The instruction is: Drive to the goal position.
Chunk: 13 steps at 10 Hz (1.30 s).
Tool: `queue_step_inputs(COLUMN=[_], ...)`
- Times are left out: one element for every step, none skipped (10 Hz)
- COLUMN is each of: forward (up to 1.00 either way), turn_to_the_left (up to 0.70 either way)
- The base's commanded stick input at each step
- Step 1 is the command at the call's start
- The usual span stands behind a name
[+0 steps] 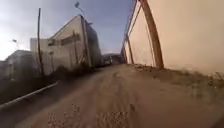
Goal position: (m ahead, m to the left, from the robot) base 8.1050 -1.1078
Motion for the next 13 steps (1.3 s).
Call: queue_step_inputs(forward=[1.00,1.00,1.00,1.00,1.00,1.00,1.00,1.00,1.00,1.00,1.00,1.00,1.00], turn_to_the_left=[0.27,0.08,0.00,0.00,0.00,0.00,0.00,0.00,0.00,0.00,0.00,0.00,0.00])
